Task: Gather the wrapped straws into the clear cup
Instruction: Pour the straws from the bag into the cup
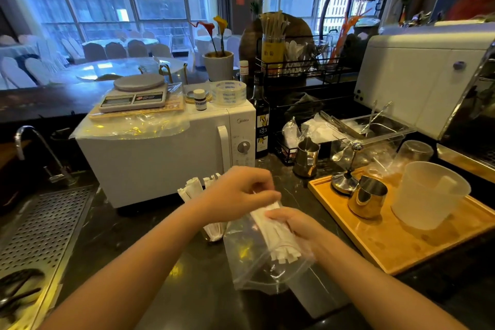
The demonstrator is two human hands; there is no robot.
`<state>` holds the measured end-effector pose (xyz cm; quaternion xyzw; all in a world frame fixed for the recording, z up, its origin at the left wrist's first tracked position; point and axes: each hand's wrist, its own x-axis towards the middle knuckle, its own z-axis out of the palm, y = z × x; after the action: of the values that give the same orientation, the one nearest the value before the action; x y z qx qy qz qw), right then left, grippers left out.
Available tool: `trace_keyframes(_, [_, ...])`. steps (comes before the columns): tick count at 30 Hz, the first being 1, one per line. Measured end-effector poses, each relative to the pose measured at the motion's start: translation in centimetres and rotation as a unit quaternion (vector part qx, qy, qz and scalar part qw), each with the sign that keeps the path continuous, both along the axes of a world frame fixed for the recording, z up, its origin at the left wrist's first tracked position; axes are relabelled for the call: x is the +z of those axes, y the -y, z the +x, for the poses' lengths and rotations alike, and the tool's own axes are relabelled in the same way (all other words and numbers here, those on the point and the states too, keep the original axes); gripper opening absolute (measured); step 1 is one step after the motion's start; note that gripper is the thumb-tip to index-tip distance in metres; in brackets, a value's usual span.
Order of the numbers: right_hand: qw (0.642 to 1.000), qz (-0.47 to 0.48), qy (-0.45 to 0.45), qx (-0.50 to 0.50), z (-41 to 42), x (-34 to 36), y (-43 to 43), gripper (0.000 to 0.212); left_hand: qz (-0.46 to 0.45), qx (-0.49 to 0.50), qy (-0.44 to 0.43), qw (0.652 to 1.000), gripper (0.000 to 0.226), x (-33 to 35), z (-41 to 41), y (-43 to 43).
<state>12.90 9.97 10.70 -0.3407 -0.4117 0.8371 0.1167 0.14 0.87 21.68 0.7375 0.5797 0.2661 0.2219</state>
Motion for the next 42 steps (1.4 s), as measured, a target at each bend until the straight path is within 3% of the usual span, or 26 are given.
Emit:
trace_keyframes(3, [0.999, 0.048, 0.000, -0.017, -1.0, 1.4, -0.5, 0.025, 0.044, 0.143, 0.120, 0.981, 0.014, -1.8, -2.8, 0.4])
trace_keyframes(6, [0.996, 0.084, -0.030, -0.016, -2.2, 2.8, -0.8, 0.020, 0.016, 0.297, 0.287, 0.911, 0.033, -4.0, -5.5, 0.6])
trace_keyframes(8, [0.993, 0.107, -0.037, -0.021, -3.2, 3.9, -1.0, 0.017, -0.045, 0.333, 0.392, 0.856, 0.057, -5.1, -7.0, 0.7])
trace_keyframes(11, [0.989, 0.123, -0.079, -0.019, -5.0, 5.7, -1.2, 0.018, -0.111, 0.300, 0.509, 0.799, 0.079, -6.2, -8.8, 0.7])
trace_keyframes(13, [0.983, 0.145, -0.109, -0.013, -6.4, 6.7, -1.3, 0.021, -0.127, 0.251, 0.511, 0.813, 0.075, -6.0, -9.3, 0.6])
trace_keyframes(17, [0.963, 0.237, -0.127, -0.008, -9.0, 8.3, -1.5, 0.030, -0.083, 0.219, 0.433, 0.870, 0.057, -4.7, -9.9, -0.5])
trace_keyframes(20, [0.952, 0.272, -0.137, 0.000, -10.5, 8.5, -2.2, 0.041, -0.044, 0.213, 0.418, 0.882, 0.048, -3.8, -10.7, -1.2])
trace_keyframes(24, [0.948, 0.286, -0.136, 0.008, -12.2, 7.4, -3.3, 0.039, -0.026, 0.220, 0.373, 0.901, 0.034, -4.2, -11.6, -1.7])
trace_keyframes(42, [0.941, 0.332, -0.053, 0.043, -14.5, 1.2, -4.1, 0.030, -0.054, 0.295, 0.329, 0.895, 0.030, -9.6, -12.7, -2.3])
